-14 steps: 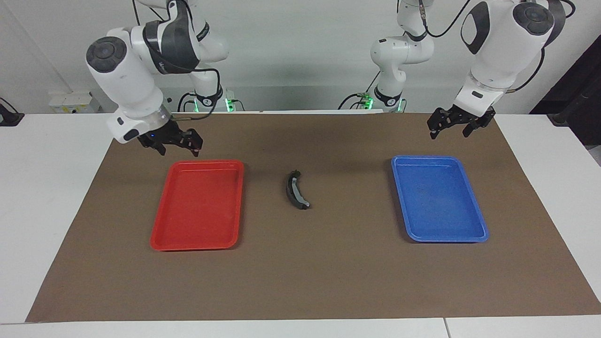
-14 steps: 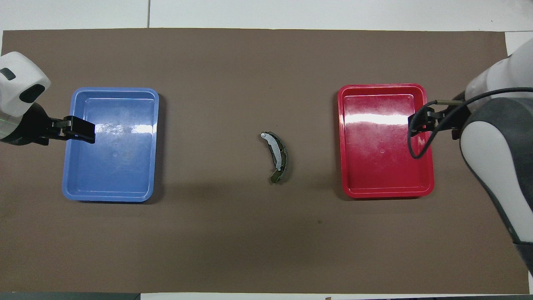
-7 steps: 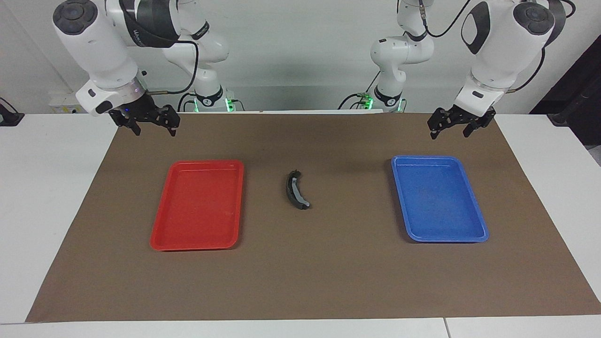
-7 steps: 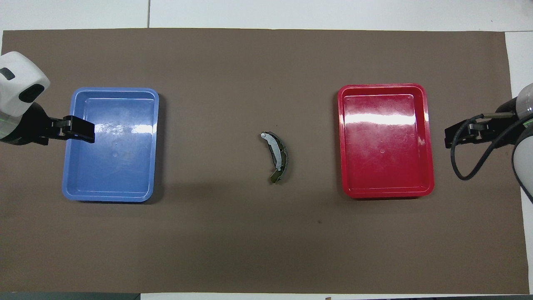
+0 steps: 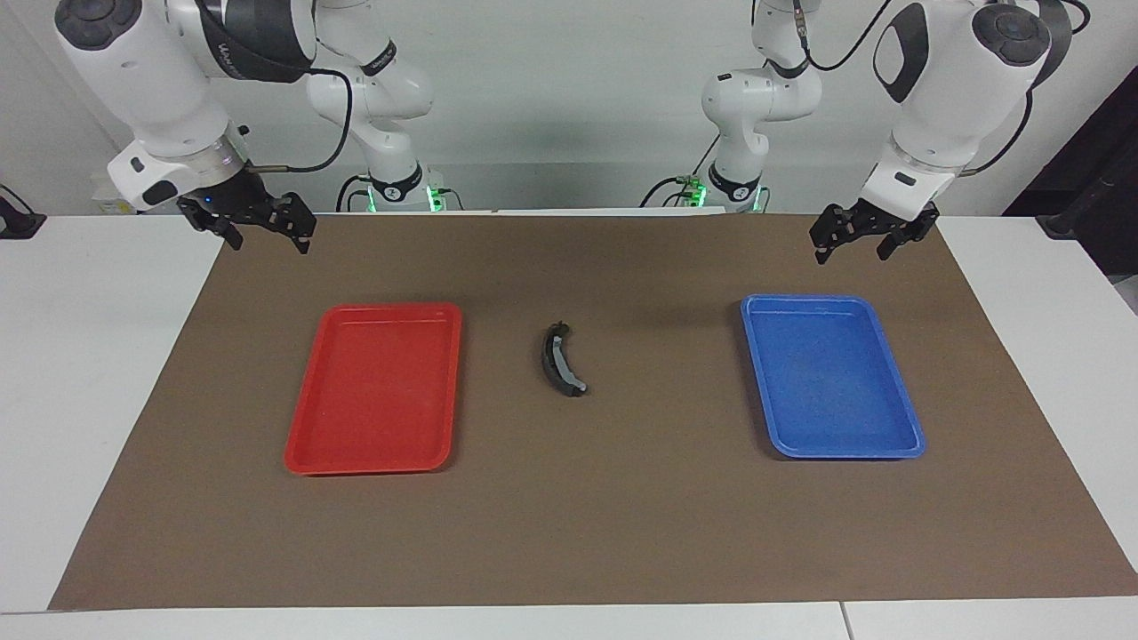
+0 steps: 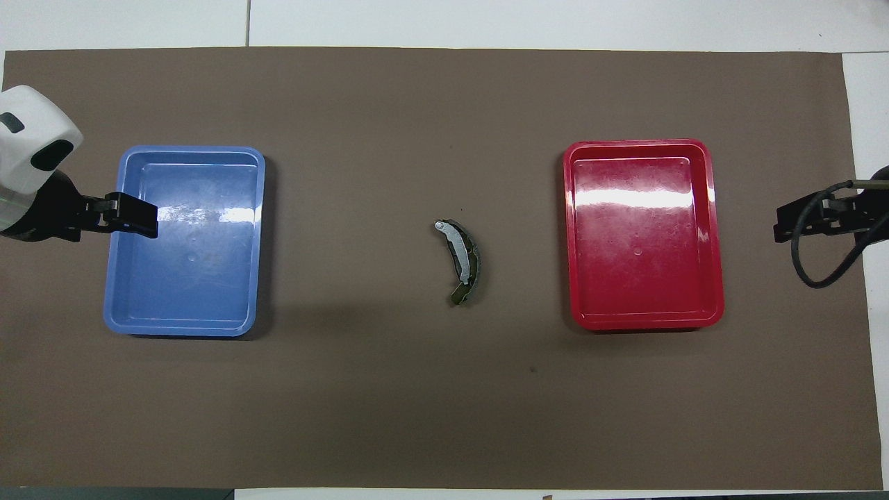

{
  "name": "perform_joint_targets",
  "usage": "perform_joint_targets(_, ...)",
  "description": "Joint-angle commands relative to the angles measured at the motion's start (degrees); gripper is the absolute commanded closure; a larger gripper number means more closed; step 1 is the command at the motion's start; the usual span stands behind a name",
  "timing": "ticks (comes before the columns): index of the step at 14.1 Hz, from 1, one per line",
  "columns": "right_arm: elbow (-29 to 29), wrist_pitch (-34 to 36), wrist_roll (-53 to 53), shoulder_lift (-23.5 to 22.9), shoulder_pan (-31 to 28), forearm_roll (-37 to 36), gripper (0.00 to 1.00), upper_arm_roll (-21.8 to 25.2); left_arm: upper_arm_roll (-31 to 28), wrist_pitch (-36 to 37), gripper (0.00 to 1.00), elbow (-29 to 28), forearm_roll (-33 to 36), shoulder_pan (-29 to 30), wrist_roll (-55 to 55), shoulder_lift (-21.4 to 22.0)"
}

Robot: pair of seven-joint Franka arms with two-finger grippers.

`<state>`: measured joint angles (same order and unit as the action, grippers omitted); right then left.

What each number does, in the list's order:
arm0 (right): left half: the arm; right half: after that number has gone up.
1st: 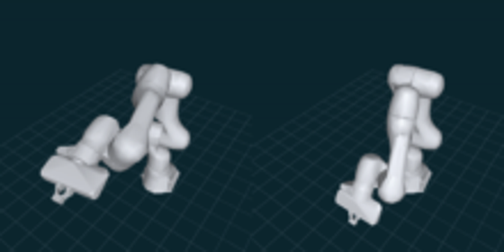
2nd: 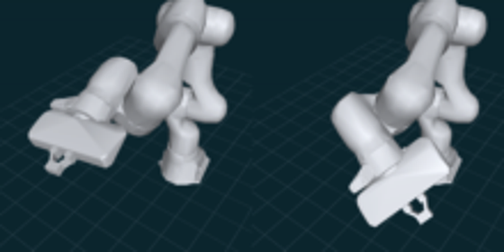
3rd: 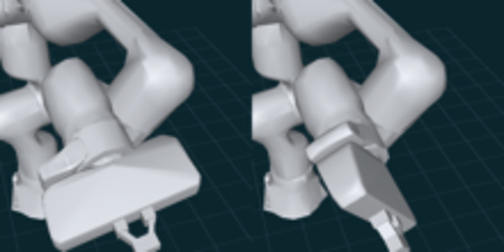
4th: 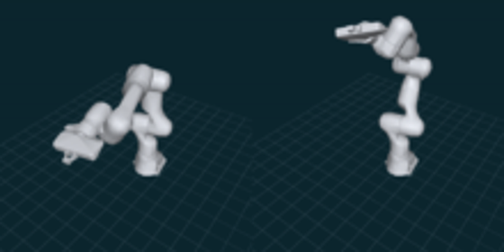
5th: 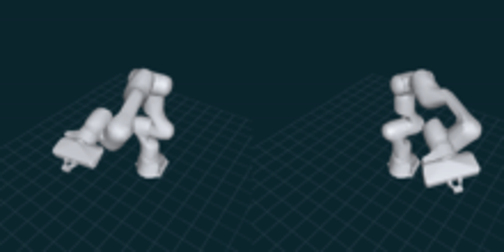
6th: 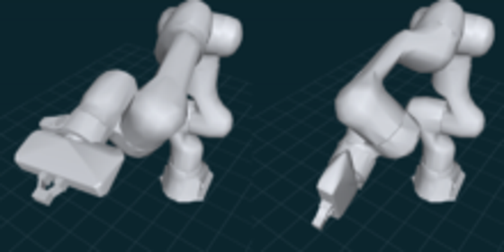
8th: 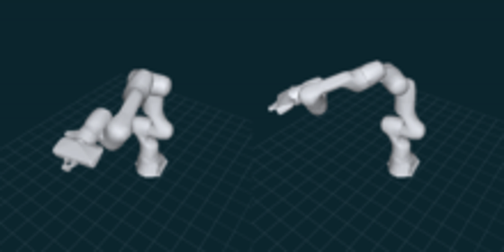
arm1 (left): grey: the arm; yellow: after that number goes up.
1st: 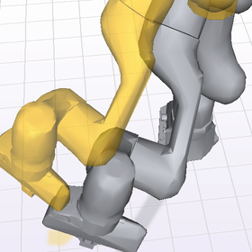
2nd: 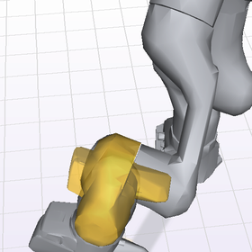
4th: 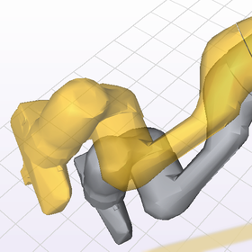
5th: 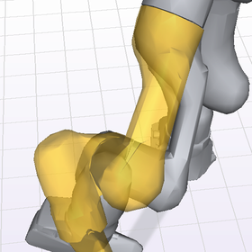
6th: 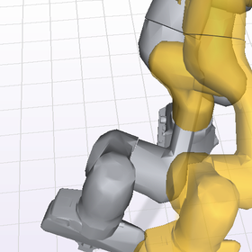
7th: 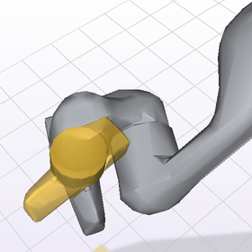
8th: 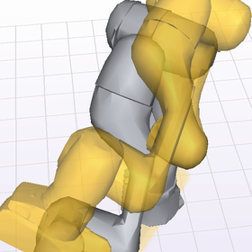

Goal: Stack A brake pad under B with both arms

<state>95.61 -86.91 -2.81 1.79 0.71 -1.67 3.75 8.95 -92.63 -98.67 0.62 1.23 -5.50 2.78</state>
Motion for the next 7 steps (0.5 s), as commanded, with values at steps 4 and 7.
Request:
perform_joint_targets(4, 0.27, 1.48, 3.33, 2.08, -1.41, -0.36, 0.0, 0.02, 3.16, -1.24, 0.01, -0.91, -0.97, 2.8, 2.78, 1.87)
perform_joint_targets(7, -0.16, 0.26, 3.43, 1.9, -1.15, -0.53, 0.0, 0.29, 4.23, -0.1, 0.01, 1.55, -0.97, 3.87, 2.08, 1.79)
